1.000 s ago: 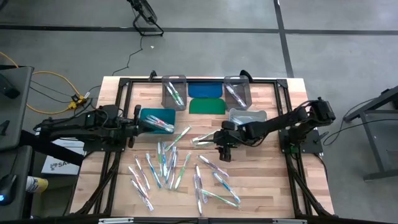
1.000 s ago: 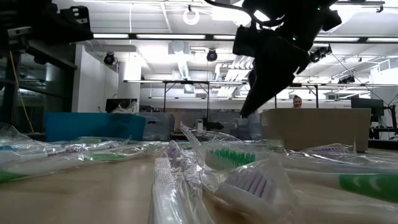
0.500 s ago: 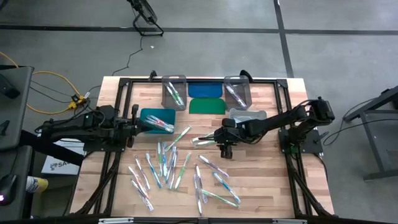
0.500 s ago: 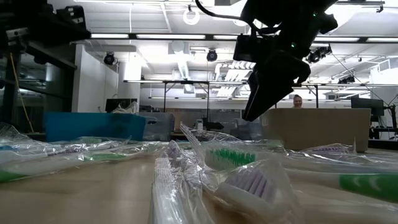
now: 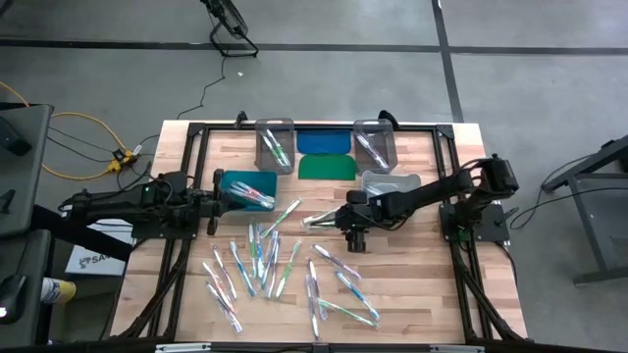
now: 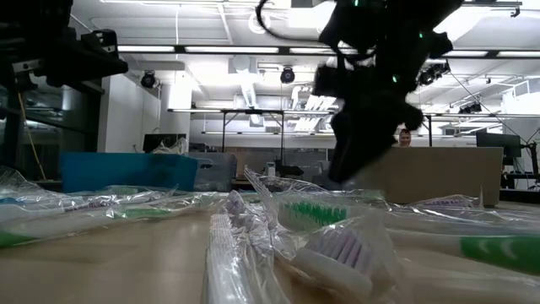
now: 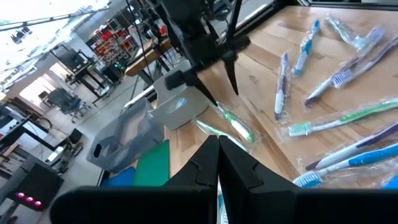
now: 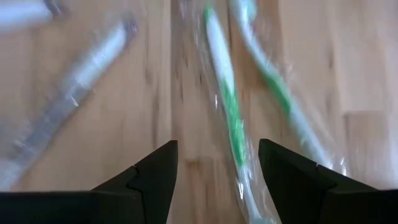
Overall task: Pick & Place Toothbrushes
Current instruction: Put the green toothbrush into the left black bin
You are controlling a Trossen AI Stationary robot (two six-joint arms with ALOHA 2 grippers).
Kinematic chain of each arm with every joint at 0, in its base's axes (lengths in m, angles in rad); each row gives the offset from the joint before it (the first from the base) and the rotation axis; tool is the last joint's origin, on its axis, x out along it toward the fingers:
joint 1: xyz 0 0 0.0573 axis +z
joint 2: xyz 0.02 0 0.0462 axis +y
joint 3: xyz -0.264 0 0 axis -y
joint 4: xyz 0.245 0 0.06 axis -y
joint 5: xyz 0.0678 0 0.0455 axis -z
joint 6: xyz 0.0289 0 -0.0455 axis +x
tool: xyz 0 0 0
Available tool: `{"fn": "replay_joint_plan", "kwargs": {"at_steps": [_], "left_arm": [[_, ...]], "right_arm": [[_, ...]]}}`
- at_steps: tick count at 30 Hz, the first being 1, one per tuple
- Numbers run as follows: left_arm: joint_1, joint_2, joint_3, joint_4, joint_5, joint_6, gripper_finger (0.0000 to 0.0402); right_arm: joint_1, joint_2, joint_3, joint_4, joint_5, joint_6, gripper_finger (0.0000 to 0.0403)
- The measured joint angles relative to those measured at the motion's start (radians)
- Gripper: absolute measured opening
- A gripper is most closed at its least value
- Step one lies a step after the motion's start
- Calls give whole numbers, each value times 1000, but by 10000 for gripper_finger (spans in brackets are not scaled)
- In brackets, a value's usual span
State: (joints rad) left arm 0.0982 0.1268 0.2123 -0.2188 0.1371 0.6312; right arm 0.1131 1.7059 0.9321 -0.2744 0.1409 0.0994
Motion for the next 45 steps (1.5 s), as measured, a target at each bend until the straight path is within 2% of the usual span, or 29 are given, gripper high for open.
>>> {"fn": "replay_joint_plan", "kwargs": {"at_steps": [6, 11, 15, 19, 30, 38, 45], "left_arm": [[0, -10, 0, -2, 2, 0, 3], [0, -12, 0, -8, 2, -4, 3], [0, -12, 0, -9, 2, -8, 3], [0, -12, 0, -15, 2, -8, 3], [0, -12, 0, -8, -1, -11, 3], [0, -11, 0, -8, -22, -11, 3], [0, -11, 0, -8, -140, -9, 6]], "right_arm": [[-3, 53, 0, 41, 11, 0, 217], [-8, 85, 0, 58, 77, -3, 217], [-17, 95, 1, 59, 68, 4, 213], [-17, 96, 1, 62, 64, 8, 175], [-18, 94, 5, 61, 54, 7, 16], [20, 93, 118, -66, 5, 60, 4], [52, 88, 203, -210, 70, 125, 1]]}}
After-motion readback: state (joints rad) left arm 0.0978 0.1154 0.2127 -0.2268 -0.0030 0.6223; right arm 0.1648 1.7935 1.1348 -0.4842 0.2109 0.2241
